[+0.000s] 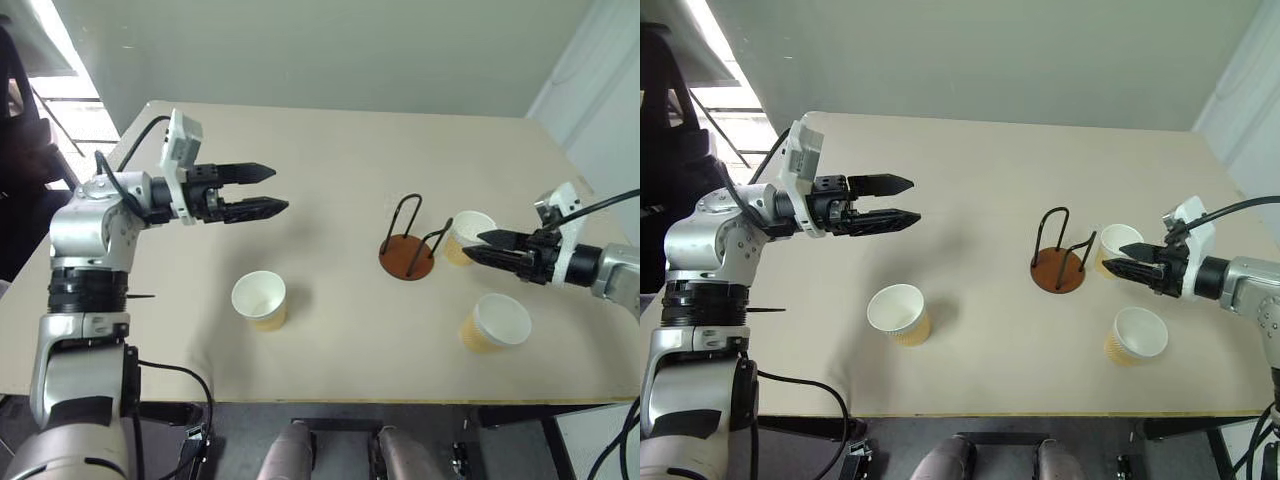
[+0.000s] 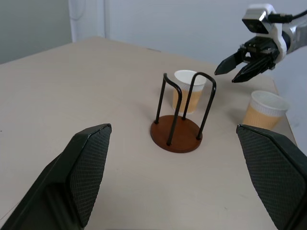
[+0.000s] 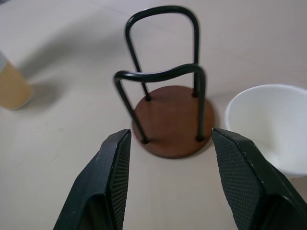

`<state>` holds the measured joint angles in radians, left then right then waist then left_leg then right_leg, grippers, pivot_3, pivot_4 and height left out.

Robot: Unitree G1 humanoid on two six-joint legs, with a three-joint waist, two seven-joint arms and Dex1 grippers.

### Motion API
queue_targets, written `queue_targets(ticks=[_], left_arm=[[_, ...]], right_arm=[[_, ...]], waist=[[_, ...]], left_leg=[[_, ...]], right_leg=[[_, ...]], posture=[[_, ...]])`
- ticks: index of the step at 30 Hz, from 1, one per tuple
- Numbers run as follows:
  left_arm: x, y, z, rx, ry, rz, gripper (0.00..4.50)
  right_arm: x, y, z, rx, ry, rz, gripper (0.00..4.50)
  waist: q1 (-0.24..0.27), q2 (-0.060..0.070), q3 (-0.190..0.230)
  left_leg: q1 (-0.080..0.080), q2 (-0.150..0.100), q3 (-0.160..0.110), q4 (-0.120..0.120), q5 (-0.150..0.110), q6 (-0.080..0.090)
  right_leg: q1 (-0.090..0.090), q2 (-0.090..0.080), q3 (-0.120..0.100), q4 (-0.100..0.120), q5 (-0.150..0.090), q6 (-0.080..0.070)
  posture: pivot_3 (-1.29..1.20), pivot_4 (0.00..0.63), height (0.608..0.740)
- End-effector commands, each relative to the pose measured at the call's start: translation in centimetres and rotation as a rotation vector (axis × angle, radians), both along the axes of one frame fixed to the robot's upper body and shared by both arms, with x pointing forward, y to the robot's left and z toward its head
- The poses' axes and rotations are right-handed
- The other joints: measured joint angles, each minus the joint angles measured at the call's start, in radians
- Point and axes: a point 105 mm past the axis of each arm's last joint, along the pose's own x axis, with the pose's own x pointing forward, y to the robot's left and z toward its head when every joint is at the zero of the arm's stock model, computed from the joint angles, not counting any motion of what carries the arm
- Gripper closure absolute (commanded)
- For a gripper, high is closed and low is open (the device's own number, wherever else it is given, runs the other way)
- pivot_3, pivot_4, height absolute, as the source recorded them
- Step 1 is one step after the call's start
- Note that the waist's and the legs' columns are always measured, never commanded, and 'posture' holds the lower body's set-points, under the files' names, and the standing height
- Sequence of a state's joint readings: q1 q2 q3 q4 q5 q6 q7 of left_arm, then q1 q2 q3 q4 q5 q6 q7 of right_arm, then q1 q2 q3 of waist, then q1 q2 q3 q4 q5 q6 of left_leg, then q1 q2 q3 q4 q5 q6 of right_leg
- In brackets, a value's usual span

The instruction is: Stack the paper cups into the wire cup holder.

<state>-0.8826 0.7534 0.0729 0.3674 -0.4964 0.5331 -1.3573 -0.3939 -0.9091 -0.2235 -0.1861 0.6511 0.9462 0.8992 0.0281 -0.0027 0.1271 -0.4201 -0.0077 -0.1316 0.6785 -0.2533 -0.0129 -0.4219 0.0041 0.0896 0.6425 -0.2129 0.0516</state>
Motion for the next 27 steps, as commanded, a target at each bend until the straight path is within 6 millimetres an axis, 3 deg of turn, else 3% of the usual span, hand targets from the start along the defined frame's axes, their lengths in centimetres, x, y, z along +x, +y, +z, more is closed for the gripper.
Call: queue_targets(ticks=[1, 10, 27], left_arm=[[-0.4, 0.3, 1.4, 0.036, -0.058, -0.014, 0.00], [-0.5, 0.6, 1.3, 0.096, -0.085, -0.024, 0.00], [-0.6, 0.8, 1.3, 0.093, -0.094, -0.026, 0.00]], right_arm=[[-1.0, 0.5, 0.9, -0.017, -0.019, 0.047, 1.88], [-1.6, 1.8, 0.1, -0.023, 0.014, 0.087, 1.88], [1.1, 5.1, -1.0, -0.014, -0.020, 0.068, 1.88]], waist=[[0.000, 0.000, 0.000], [0.000, 0.000, 0.000], [-0.001, 0.000, 0.000]], left_leg=[[0.000, 0.000, 0.000, 0.000, 0.000, 0.000], [0.000, 0.001, 0.000, 0.000, -0.001, 0.001], [0.000, 0.001, 0.000, 0.001, -0.001, 0.004]], right_leg=[[0.000, 0.000, 0.000, 0.000, 0.000, 0.000], [0.000, 0.001, 0.000, 0.000, 0.000, 0.000], [0.000, 0.001, 0.000, 0.000, 0.000, 0.000]], posture=[[0.00, 0.150, 0.740], [0.00, 0.150, 0.740], [0.00, 0.150, 0.740]])
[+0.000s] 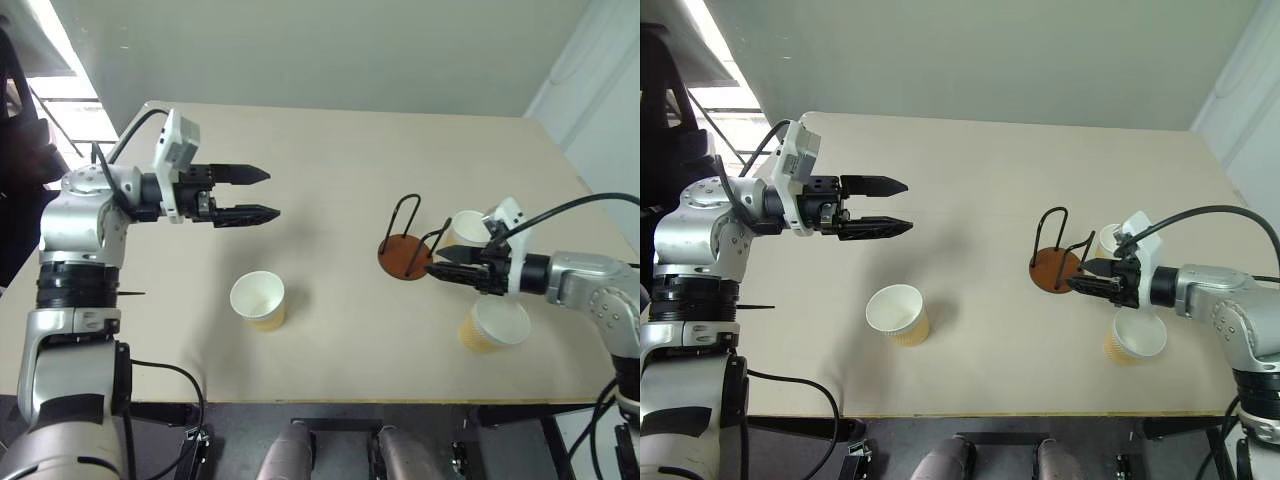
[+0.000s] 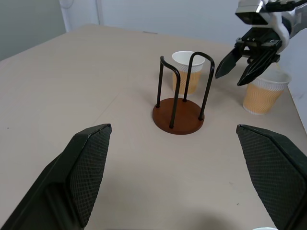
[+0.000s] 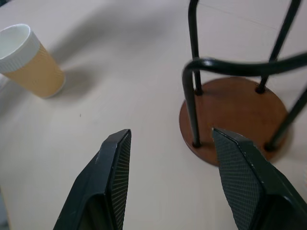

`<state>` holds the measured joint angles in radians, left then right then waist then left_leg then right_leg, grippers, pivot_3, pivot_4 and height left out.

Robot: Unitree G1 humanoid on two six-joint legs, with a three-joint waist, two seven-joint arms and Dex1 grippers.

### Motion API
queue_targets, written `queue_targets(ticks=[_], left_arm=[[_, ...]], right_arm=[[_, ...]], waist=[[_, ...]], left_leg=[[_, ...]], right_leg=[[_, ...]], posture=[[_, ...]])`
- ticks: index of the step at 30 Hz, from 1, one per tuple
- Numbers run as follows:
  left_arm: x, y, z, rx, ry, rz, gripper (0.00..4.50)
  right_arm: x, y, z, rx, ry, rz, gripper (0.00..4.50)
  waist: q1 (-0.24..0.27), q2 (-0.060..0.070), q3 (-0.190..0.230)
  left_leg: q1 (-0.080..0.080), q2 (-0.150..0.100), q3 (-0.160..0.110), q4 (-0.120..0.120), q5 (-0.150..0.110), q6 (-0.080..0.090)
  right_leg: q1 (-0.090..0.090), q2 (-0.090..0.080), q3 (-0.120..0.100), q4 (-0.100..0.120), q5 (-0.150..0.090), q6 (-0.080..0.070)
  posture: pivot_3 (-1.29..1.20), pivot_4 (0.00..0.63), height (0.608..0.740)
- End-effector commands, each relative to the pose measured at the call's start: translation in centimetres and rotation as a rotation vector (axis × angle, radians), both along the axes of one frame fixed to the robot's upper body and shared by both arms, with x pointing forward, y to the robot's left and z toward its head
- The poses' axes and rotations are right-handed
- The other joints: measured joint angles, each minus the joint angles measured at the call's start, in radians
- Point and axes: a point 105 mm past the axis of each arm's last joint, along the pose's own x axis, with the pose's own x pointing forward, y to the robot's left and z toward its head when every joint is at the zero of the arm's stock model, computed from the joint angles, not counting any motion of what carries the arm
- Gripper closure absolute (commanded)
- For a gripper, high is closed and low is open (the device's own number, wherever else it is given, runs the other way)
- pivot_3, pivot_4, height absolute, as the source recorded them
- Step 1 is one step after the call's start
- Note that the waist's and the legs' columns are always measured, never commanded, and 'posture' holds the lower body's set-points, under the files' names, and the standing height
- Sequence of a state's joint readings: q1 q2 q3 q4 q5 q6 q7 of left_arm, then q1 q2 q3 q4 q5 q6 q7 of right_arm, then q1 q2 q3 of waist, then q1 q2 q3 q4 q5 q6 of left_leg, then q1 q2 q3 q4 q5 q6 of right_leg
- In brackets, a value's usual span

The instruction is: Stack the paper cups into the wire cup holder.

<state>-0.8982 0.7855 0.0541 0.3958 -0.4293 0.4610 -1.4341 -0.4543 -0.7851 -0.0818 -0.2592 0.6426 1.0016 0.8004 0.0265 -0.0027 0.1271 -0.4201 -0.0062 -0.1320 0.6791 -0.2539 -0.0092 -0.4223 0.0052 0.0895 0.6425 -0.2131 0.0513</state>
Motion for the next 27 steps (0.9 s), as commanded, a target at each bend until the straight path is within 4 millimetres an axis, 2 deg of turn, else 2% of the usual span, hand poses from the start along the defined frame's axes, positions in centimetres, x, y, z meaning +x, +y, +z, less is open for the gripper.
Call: queue_targets(ticks=[1, 11, 23, 27], left_arm=[[-0.3, 0.1, 1.3, -0.003, -0.050, -0.007, 0.00], [-0.4, 0.3, 1.1, 0.004, -0.046, 0.001, 0.00], [-0.8, 0.3, 0.8, 0.017, -0.034, -0.020, 0.00], [-0.8, 0.2, 0.8, 0.024, -0.030, -0.023, 0.00]], right_arm=[[0.8, 0.1, 0.8, -0.016, -0.065, -0.024, 1.88], [2.3, 0.9, 0.9, -0.024, -0.115, -0.057, 1.88], [3.0, 2.2, 1.2, 0.004, -0.130, -0.071, 1.88], [3.0, 2.6, 1.0, 0.006, -0.124, -0.080, 2.72]], waist=[[0.000, 0.000, 0.000], [-0.002, 0.000, 0.000], [-0.002, 0.000, 0.000], [-0.002, 0.000, 0.000]], left_leg=[[0.000, 0.000, 0.000, 0.000, 0.000, 0.000], [0.000, 0.000, 0.000, 0.000, 0.000, 0.000], [0.000, 0.001, 0.000, -0.001, 0.000, 0.000], [0.000, 0.001, 0.000, -0.001, 0.000, 0.000]], right_leg=[[0.000, 0.000, 0.000, 0.000, 0.000, 0.000], [-0.001, 0.000, 0.000, 0.000, 0.000, 0.000], [-0.001, 0.000, 0.000, 0.000, 0.000, -0.001], [-0.001, 0.000, 0.000, 0.000, 0.000, -0.001]], posture=[[0.00, 0.150, 0.740], [0.00, 0.150, 0.740], [0.00, 0.150, 0.740], [0.00, 0.150, 0.740]])
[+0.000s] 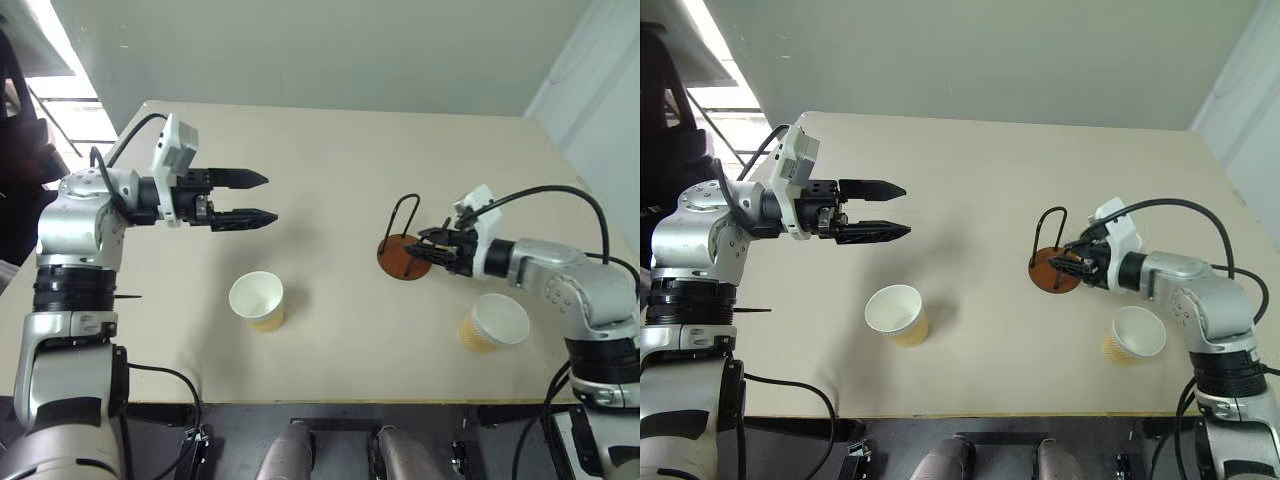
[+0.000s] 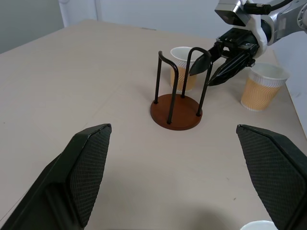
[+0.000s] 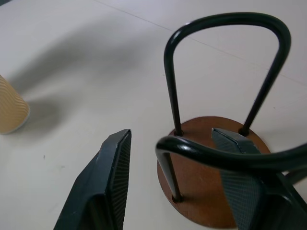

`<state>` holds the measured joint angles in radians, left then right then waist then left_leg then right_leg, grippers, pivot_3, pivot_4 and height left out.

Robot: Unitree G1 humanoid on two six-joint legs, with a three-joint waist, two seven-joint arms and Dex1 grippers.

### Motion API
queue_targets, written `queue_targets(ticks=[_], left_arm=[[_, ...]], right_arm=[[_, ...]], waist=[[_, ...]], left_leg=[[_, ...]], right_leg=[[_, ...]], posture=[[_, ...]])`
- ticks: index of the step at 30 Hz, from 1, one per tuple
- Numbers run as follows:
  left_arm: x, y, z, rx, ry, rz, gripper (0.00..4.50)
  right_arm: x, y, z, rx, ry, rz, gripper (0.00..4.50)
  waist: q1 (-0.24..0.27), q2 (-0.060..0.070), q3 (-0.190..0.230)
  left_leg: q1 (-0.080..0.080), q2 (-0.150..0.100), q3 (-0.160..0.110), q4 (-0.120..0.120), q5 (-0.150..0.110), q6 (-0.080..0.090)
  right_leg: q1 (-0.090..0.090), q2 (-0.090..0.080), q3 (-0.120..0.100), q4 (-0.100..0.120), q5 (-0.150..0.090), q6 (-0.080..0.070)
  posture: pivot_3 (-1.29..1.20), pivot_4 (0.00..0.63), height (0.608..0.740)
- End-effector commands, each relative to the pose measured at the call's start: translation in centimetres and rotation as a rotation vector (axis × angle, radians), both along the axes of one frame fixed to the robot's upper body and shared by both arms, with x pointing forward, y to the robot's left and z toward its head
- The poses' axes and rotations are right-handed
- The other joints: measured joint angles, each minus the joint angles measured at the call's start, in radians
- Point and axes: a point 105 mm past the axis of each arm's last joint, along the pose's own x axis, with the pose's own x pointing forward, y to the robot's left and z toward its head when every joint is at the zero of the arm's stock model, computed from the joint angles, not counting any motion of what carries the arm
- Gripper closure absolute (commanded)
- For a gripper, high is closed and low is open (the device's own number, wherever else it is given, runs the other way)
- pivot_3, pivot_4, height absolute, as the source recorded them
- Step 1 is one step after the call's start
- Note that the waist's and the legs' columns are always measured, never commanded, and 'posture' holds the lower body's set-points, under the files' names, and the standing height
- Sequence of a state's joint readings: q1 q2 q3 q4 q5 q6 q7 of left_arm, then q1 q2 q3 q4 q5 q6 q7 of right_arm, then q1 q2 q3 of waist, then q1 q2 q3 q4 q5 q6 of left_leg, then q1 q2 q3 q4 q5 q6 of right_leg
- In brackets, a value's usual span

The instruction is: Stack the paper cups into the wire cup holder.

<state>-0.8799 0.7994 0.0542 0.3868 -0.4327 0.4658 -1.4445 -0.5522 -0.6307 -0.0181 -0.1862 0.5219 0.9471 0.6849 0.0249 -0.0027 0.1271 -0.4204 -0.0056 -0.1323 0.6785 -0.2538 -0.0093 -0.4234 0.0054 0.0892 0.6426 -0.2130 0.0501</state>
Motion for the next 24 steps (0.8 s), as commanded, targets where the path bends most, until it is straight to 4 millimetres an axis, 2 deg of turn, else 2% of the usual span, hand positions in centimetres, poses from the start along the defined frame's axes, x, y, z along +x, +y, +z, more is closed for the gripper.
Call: queue_targets(ticks=[1, 5, 11, 18, 24], left_arm=[[-0.5, -0.2, 1.1, 0.016, -0.044, -0.024, 0.00], [-0.5, -0.2, 1.1, 0.020, -0.043, -0.028, 0.00], [-0.4, -0.3, 1.2, 0.026, -0.040, -0.036, 0.00], [-0.3, -0.5, 1.2, 0.034, -0.032, -0.050, 0.00], [-0.4, -0.8, 1.1, 0.042, -0.020, -0.074, 0.00]], right_arm=[[0.1, 0.3, 0.9, -0.012, -0.037, -0.006, 3.13], [-0.1, 0.1, 0.8, -0.033, -0.026, 0.002, 4.49], [-1.1, 0.3, 1.8, -0.066, -0.031, 0.117, 4.49], [-3.7, 2.1, 3.3, -0.151, -0.080, 0.359, 4.49], [-4.8, 4.0, 3.7, -0.236, -0.157, 0.505, 4.49]], waist=[[0.000, 0.000, 0.000], [-0.001, 0.000, 0.000], [0.000, 0.000, 0.000], [-0.001, 0.000, 0.000], [-0.001, 0.000, 0.000]], left_leg=[[0.000, 0.000, 0.000, 0.000, 0.000, 0.000], [0.000, 0.000, 0.000, 0.000, 0.000, 0.000], [0.000, 0.001, 0.000, 0.000, 0.000, 0.000], [-0.001, 0.001, 0.000, -0.001, 0.001, -0.001], [-0.001, 0.003, 0.000, -0.001, 0.000, -0.001]], right_leg=[[0.000, 0.000, 0.000, 0.000, 0.000, 0.000], [0.000, 0.000, 0.000, 0.000, 0.000, 0.000], [0.000, 0.000, 0.000, 0.000, 0.000, -0.001], [-0.001, 0.001, 0.000, 0.000, -0.001, -0.002], [-0.001, 0.003, 0.000, 0.000, -0.001, -0.003]], posture=[[0.00, 0.150, 0.740], [0.00, 0.150, 0.740], [0.00, 0.150, 0.740], [0.00, 0.150, 0.740], [0.00, 0.150, 0.740]])
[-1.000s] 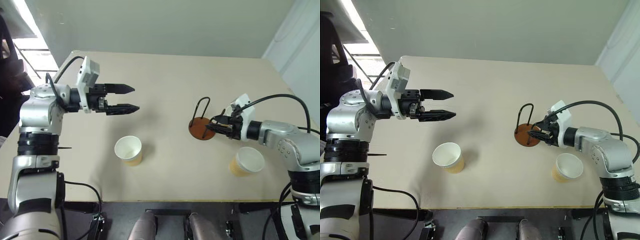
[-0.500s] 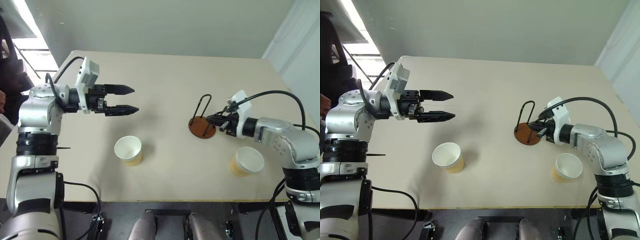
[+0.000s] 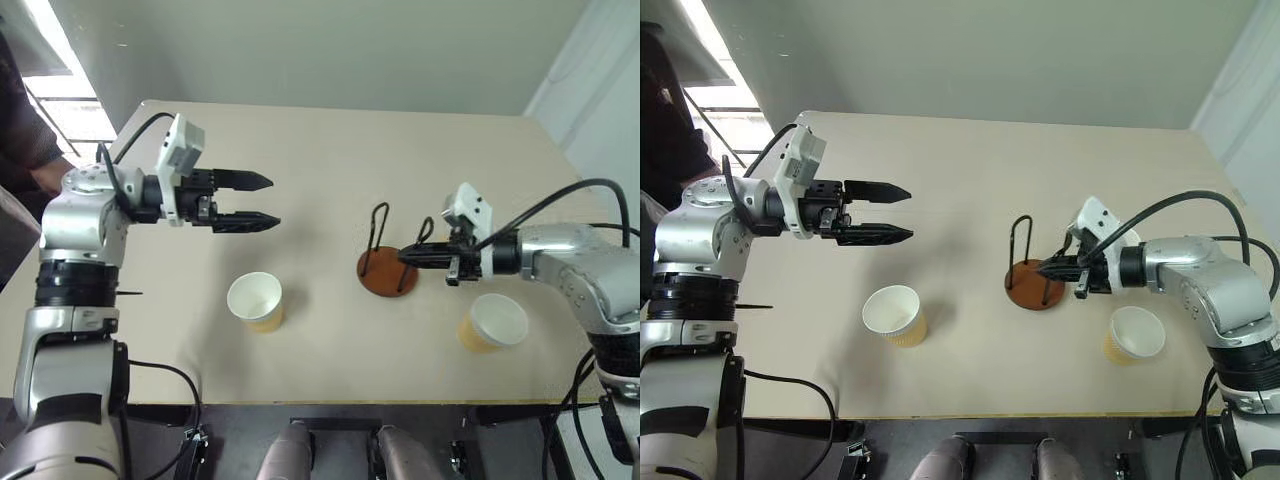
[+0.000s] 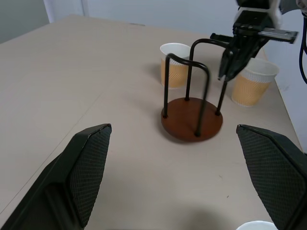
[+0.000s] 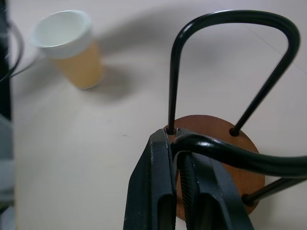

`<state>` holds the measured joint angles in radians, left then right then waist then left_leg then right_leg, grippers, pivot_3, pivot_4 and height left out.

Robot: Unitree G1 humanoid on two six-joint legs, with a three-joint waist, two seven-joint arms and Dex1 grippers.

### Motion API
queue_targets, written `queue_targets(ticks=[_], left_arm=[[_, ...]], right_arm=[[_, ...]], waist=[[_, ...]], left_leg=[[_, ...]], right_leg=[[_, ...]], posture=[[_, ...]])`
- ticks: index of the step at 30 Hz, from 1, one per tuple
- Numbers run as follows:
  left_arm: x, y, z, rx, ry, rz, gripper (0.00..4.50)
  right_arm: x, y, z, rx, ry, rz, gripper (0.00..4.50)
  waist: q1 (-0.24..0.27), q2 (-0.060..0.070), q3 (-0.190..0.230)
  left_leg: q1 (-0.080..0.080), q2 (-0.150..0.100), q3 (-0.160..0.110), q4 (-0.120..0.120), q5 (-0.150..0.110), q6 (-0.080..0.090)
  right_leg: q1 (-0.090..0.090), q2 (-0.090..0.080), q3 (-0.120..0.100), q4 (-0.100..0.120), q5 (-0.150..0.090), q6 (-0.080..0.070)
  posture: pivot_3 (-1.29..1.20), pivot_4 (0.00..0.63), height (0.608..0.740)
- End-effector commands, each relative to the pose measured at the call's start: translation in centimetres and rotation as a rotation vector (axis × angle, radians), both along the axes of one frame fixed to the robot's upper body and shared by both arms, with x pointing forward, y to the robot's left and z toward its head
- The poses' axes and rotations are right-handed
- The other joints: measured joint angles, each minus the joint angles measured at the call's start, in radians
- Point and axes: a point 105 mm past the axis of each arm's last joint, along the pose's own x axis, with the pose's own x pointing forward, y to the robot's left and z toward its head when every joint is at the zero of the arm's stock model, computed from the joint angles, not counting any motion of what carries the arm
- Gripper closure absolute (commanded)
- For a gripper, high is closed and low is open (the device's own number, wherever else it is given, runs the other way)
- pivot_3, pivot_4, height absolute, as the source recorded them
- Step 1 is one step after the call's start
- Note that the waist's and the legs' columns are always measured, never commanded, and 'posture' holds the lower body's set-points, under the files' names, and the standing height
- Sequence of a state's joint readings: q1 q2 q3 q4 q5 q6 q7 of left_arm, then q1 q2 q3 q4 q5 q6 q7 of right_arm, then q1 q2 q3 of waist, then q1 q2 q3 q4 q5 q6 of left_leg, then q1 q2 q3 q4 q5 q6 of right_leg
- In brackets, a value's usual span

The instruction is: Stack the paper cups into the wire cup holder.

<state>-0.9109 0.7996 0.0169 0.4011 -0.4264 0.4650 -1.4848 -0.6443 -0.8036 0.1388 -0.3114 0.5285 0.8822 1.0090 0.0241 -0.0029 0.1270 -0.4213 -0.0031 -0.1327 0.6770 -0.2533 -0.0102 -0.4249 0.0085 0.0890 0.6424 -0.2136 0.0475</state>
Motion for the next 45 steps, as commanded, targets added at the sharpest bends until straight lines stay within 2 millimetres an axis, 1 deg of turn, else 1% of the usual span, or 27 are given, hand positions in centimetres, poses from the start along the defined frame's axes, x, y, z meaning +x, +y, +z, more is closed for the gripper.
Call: queue_targets(ticks=[1, 7, 10, 12, 14, 16, 21, 25, 30, 35, 39, 45], left_arm=[[-0.3, -0.2, 1.0, 0.013, -0.030, -0.028, 0.00], [-1.2, -0.4, 0.5, 0.042, 0.014, -0.082, 0.00], [-2.4, -0.6, -0.2, 0.058, 0.069, -0.135, 0.00], [-3.7, -0.9, -0.9, 0.082, 0.119, -0.181, 0.00], [-4.7, -1.1, -1.6, 0.121, 0.154, -0.213, 0.00], [-5.3, -0.9, -2.1, 0.167, 0.161, -0.225, 0.00], [-5.6, -0.3, -2.0, 0.265, 0.128, -0.230, 0.00], [-5.6, -0.4, -1.5, 0.269, 0.119, -0.240, 0.00], [-5.6, -0.8, -1.1, 0.274, 0.110, -0.251, 0.00], [-5.7, -1.3, -0.6, 0.275, 0.109, -0.259, 0.00], [-5.8, -1.6, -0.3, 0.271, 0.109, -0.260, 0.00], [-5.5, -1.4, -0.3, 0.262, 0.103, -0.247, 0.00]], right_arm=[[-0.7, 1.0, 1.3, -0.037, -0.099, 0.092, 4.49], [-1.1, 1.3, 0.3, -0.092, -0.110, 0.157, 4.49], [-1.3, 1.3, -0.2, -0.104, -0.104, 0.177, 4.49], [-1.3, 1.3, -0.4, -0.109, -0.102, 0.188, 4.49], [-1.4, 1.3, -0.5, -0.110, -0.100, 0.193, 4.49], [-1.3, 1.3, -0.6, -0.110, -0.100, 0.195, 4.49], [-1.0, 1.3, -0.6, -0.110, -0.109, 0.197, 4.49], [-1.0, 1.3, -0.7, -0.112, -0.114, 0.213, 4.49], [-1.7, 1.3, -1.4, -0.125, -0.105, 0.261, 4.49], [-1.8, 1.5, -1.6, -0.120, -0.103, 0.279, 4.49], [-1.9, 1.7, -1.8, -0.123, -0.099, 0.297, 4.49], [-1.8, 1.8, -2.2, -0.142, -0.108, 0.314, 4.49]], waist=[[0.000, 0.000, 0.000], [0.000, 0.000, 0.000], [-0.001, 0.000, 0.000], [-0.003, 0.000, 0.000], [-0.003, 0.000, 0.000], [-0.002, 0.000, 0.000], [-0.002, 0.000, 0.000], [-0.001, 0.000, 0.000], [-0.002, 0.000, 0.000], [-0.003, 0.000, 0.000], [-0.003, 0.000, 0.000], [-0.003, 0.000, 0.000]], left_leg=[[0.000, 0.000, 0.000, 0.000, 0.000, 0.000], [0.000, 0.000, 0.000, 0.000, 0.000, 0.000], [0.000, 0.000, 0.000, 0.000, 0.000, 0.000], [0.000, 0.001, 0.000, 0.000, 0.000, 0.000], [0.000, 0.001, 0.000, -0.001, 0.000, 0.000], [0.000, 0.001, 0.000, -0.001, 0.000, 0.000], [0.000, 0.002, 0.000, -0.001, 0.000, 0.000], [0.000, 0.002, -0.001, -0.001, 0.000, 0.000], [0.000, 0.003, -0.001, -0.001, 0.000, 0.000], [0.000, 0.003, -0.001, -0.002, 0.000, -0.001], [0.000, 0.003, -0.001, -0.003, 0.000, -0.001], [0.000, 0.003, -0.001, -0.003, 0.000, -0.001]], right_leg=[[0.000, 0.000, 0.000, 0.000, 0.000, 0.000], [0.000, 0.000, 0.000, 0.000, 0.000, 0.000], [-0.001, 0.000, 0.000, 0.000, 0.000, -0.001], [-0.001, 0.001, 0.000, 0.000, 0.000, -0.001], [-0.001, 0.001, 0.000, 0.000, 0.000, -0.001], [-0.001, 0.001, 0.000, 0.000, 0.000, -0.002], [-0.001, 0.002, 0.000, 0.001, 0.001, -0.004], [-0.001, 0.002, -0.001, 0.002, 0.002, -0.005], [-0.002, 0.002, -0.001, 0.002, 0.002, -0.006], [-0.002, 0.002, -0.001, 0.001, 0.002, -0.006], [-0.002, 0.002, -0.001, 0.002, 0.001, -0.007], [-0.002, 0.003, -0.001, 0.002, 0.001, -0.007]], posture=[[0.00, 0.150, 0.740], [0.00, 0.150, 0.740], [0.00, 0.150, 0.740], [0.00, 0.150, 0.740], [0.00, 0.150, 0.740], [0.00, 0.150, 0.740], [0.00, 0.150, 0.740], [0.00, 0.150, 0.740], [0.00, 0.150, 0.740], [0.00, 0.150, 0.740], [0.00, 0.150, 0.740], [0.00, 0.150, 0.740]])
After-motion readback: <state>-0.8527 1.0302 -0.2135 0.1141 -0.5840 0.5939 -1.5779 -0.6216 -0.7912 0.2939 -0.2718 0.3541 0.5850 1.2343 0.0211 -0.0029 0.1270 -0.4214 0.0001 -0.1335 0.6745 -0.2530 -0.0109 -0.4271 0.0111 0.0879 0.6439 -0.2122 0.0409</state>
